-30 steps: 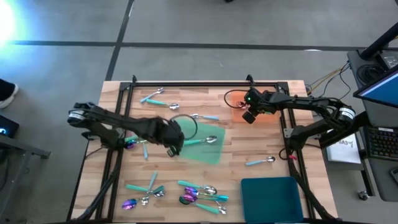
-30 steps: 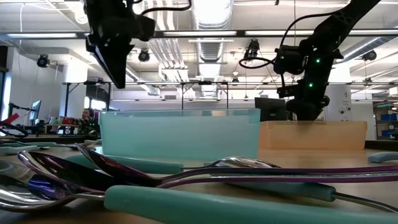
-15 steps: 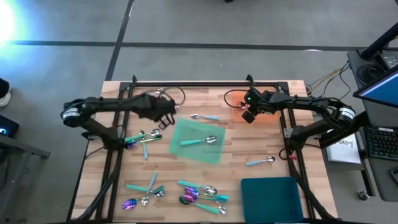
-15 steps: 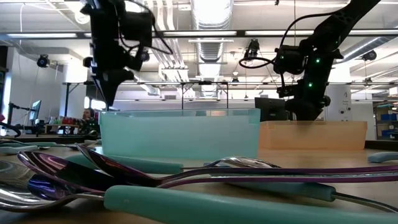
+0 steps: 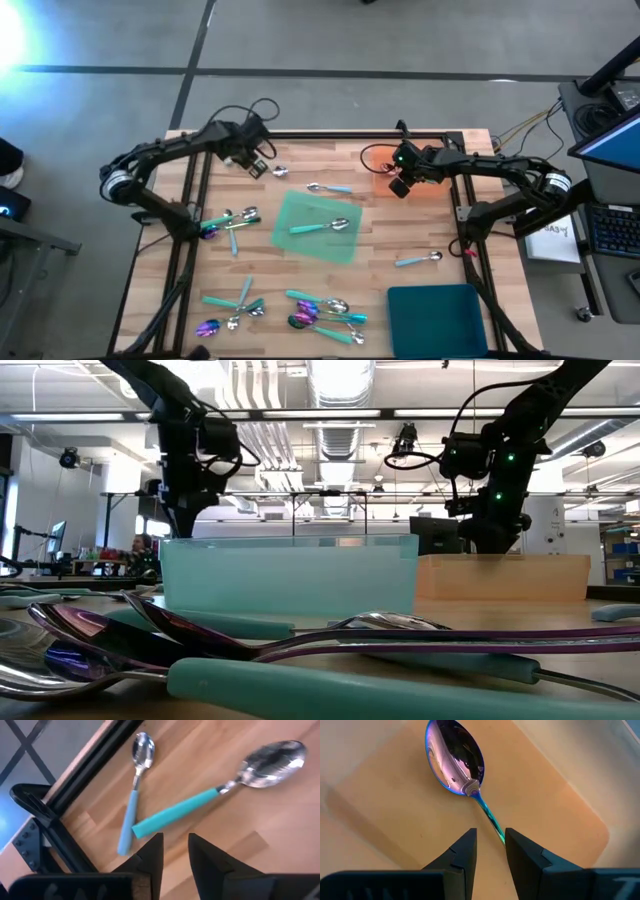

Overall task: Sort silverware by color (type)
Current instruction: Put the blue spoon into the blue bin

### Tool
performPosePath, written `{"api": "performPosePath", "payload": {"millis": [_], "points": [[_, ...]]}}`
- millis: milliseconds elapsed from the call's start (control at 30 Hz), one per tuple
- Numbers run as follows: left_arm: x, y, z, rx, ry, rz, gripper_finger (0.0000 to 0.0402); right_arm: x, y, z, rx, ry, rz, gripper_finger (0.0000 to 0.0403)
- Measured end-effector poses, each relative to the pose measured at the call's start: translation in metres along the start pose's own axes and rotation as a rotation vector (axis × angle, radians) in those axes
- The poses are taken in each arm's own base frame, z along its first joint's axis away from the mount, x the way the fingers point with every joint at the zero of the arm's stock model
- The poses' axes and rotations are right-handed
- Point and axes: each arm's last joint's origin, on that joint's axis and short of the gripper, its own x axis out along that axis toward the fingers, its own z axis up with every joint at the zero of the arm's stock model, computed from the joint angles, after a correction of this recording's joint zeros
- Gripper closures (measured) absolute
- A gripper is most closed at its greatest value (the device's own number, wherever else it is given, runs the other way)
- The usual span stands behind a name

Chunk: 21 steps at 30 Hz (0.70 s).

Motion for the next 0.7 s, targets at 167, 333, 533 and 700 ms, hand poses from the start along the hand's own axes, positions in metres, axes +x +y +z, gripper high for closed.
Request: {"api": "performPosePath", "payload": {"millis": [167, 333, 533, 700], "points": [[0.014, 0.015, 0.006, -0.033, 0.008, 0.017, 0.0294, 0.0, 0.0, 0.0, 0.0, 0.0, 0.0, 0.0312], [0.034, 0.027, 0.011, -0.109, 0.037, 0.034, 0.0271, 0.0, 0.0, 0.0, 0.0, 0.0, 0.0, 0.0312], [0.064, 0.039, 0.012, -0.158, 0.108, 0.051, 0.0268, 0.0, 0.0, 0.0, 0.0, 0.0, 0.0, 0.0312], [0.087, 0.05, 0.01, -0.194, 0.172, 0.061, 0.0271, 0.0, 0.0, 0.0, 0.0, 0.0, 0.0, 0.0312]]}}
